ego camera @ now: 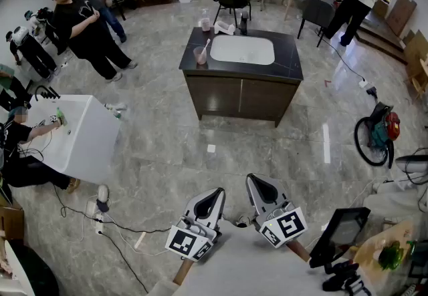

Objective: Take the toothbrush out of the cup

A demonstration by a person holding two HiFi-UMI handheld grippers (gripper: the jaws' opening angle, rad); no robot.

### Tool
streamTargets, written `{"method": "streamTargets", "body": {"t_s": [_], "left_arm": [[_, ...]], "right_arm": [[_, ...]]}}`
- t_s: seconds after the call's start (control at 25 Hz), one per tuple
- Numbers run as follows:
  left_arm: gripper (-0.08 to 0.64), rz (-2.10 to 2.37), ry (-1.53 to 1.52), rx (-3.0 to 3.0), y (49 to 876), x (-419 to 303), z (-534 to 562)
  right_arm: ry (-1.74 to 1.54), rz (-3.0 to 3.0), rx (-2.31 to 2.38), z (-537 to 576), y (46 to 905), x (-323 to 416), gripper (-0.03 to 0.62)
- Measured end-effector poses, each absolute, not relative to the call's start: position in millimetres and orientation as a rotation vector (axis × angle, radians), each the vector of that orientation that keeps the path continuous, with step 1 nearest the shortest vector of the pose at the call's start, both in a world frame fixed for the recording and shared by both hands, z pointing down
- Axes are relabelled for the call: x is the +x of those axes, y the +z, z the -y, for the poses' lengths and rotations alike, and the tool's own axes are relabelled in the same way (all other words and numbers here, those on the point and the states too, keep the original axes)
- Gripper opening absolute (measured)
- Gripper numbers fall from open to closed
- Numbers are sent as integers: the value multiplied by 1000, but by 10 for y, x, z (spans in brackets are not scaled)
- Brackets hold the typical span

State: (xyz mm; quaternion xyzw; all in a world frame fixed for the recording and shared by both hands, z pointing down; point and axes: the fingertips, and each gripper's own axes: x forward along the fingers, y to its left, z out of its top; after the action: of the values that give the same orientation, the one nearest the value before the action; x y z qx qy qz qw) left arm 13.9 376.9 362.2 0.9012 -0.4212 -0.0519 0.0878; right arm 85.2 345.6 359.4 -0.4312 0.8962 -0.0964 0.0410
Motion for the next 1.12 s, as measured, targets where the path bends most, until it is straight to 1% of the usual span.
{"method": "streamTargets", "body": {"t_s": [0.64, 0.84, 1.12], "left_arm": [[3, 1259, -153, 2681, 3614, 109, -3748], [3, 1257, -153, 2686, 3603, 108, -3749], [3, 1235, -141, 2666, 3676, 52, -3717]], "right_arm": [[-293, -2750, -1323, -3439, 3600, 827, 3], [-330, -2719, -1280, -3457, 3557, 831, 3], [-373, -2708, -1341, -3446, 3629, 875, 3]]}}
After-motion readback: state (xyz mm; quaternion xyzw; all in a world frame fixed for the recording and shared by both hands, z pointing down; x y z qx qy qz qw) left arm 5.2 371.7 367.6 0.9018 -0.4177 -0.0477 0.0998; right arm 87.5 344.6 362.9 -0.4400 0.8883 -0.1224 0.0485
